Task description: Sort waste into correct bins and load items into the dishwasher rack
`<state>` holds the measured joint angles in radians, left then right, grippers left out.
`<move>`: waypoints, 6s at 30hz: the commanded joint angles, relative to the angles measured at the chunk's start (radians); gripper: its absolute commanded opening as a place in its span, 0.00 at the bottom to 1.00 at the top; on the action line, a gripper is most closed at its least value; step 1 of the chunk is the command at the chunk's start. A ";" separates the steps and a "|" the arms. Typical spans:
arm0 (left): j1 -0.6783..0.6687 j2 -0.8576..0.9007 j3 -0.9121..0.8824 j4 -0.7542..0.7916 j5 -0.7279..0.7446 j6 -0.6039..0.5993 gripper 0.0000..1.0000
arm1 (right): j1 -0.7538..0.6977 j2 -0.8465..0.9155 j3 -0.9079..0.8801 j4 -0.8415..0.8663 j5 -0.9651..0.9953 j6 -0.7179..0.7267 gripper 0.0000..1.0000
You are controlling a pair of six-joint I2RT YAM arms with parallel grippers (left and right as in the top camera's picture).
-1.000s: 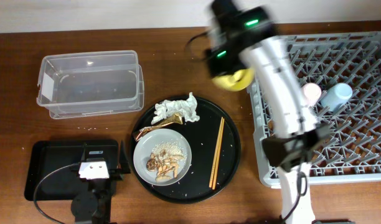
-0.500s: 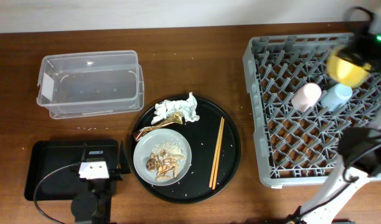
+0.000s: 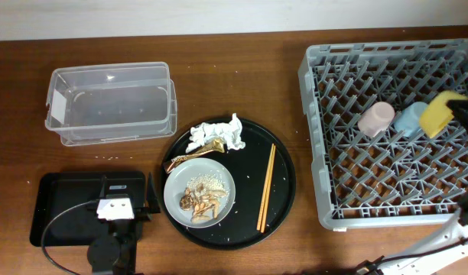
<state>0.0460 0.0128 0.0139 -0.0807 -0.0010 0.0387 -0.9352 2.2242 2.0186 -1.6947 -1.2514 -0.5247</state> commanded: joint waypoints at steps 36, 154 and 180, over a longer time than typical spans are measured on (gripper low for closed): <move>-0.004 -0.006 -0.005 -0.002 -0.003 0.016 0.99 | -0.252 -0.131 -0.185 0.004 0.087 0.066 0.24; -0.004 -0.006 -0.005 -0.002 -0.003 0.016 0.99 | 0.233 -0.219 -0.149 0.333 1.586 0.901 0.04; -0.004 -0.006 -0.005 -0.002 -0.003 0.016 0.99 | 0.524 -0.528 0.074 0.292 0.963 0.756 0.08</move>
<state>0.0460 0.0128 0.0139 -0.0807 -0.0010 0.0387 -0.5381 1.8080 2.0624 -1.3979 -0.1287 0.2733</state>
